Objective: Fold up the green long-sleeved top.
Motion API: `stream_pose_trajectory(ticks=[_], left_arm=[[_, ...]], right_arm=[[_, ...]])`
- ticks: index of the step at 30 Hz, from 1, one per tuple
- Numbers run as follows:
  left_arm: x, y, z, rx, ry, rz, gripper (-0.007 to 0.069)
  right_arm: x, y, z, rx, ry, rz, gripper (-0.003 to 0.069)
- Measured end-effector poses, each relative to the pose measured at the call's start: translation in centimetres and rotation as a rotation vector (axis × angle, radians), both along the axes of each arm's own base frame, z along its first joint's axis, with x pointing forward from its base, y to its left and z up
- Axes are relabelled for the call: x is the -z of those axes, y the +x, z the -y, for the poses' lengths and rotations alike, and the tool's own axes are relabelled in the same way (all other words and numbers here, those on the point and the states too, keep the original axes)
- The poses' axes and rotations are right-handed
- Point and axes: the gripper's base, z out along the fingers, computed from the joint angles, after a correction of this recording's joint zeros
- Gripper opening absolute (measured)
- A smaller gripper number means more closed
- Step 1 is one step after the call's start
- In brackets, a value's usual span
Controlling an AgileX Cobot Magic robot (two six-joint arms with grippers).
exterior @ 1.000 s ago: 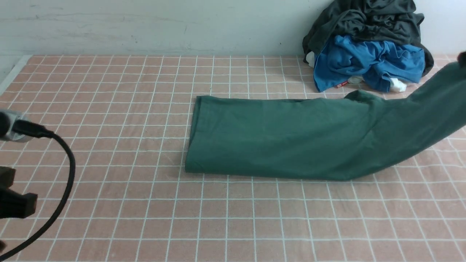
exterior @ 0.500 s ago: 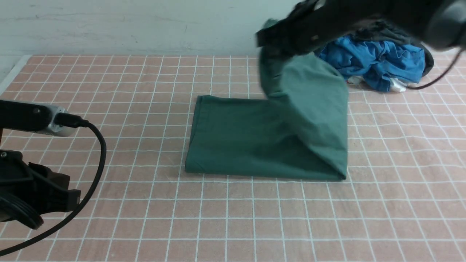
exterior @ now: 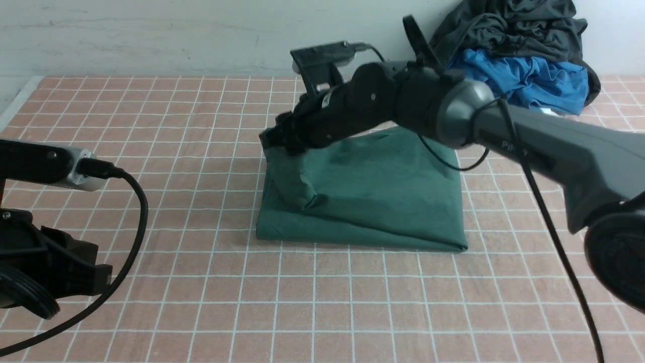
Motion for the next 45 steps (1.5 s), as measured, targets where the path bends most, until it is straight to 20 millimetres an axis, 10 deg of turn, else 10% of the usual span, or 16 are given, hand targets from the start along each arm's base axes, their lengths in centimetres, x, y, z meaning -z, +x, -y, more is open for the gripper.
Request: stream_pose_trajectory(ticks=[6,19,26,35,45], left_arm=[[-0.6,-0.6,0.0,0.004,0.001,0.038,-0.0007],[-3.1,-3.4,-0.3,0.017,0.006,0.215,-0.0007],[-3.6,-4.0,-0.3,0.015,0.002,0.252,-0.0007],[-3.5,-4.8,0.4,0.146,0.102,0.316,-0.0007],[-1.7,-8.3,0.3,0.194,0.093,0.519,-0.0007]], right_arm=[[-2.7,-0.4,0.4,-0.032,-0.056,0.016,0.0315],[8.8,-2.1,-4.5,-0.102,-0.122,-0.26,0.0003],[2.3,-4.3,-5.8,-0.248,-0.235,-0.112,-0.0013],[-12.6,-9.2,1.4,-0.189,-0.441,0.059,-0.0014],[-16.5,-19.8,10.9,-0.155,-0.388,0.08,-0.0014]])
